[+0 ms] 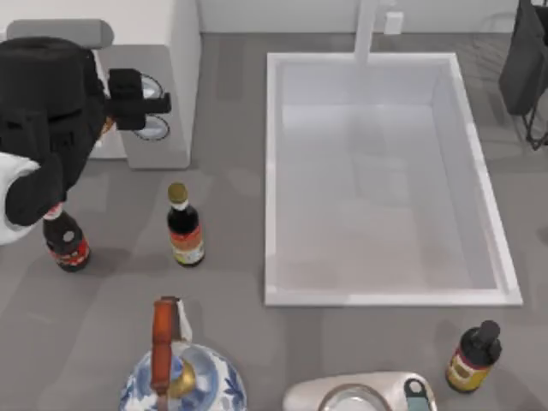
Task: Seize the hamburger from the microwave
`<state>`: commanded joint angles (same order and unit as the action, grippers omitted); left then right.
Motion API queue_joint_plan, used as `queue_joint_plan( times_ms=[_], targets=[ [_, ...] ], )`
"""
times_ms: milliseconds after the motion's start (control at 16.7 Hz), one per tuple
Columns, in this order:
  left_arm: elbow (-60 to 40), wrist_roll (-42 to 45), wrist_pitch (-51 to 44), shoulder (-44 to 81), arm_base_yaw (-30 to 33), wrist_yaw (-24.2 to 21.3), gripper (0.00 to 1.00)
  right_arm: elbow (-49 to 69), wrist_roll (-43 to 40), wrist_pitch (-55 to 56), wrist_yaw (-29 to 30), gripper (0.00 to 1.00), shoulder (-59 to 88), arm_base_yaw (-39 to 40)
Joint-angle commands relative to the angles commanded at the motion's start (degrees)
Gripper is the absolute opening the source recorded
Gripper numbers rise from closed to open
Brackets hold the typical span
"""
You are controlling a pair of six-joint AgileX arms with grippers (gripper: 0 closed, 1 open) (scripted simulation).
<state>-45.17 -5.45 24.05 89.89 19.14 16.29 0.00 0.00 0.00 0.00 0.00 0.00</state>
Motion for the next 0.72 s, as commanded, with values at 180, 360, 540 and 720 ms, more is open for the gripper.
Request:
queue_joint_plan(
  times_ms=[180,360,540,720],
  targets=[
    [-0.1,0.2,0.8,2.5,-1.8,0.3,0.00,0.0,0.0,0.0,0.0,1.00,0.0,0.0],
    [-0.5,0.0,4.7,3.9,-2.3,-1.4,0.00,0.0,0.0,0.0,0.0,1.00,0.0,0.0],
    [-0.9,-0.3,14.1,8.9,-2.5,-3.4,0.00,0.0,0.0,0.0,0.0,1.00,0.0,0.0],
    [0.6,-0.4,26.7,15.9,-1.6,-4.0,0.00,0.0,0.0,0.0,0.0,1.00,0.0,0.0]
  ],
)
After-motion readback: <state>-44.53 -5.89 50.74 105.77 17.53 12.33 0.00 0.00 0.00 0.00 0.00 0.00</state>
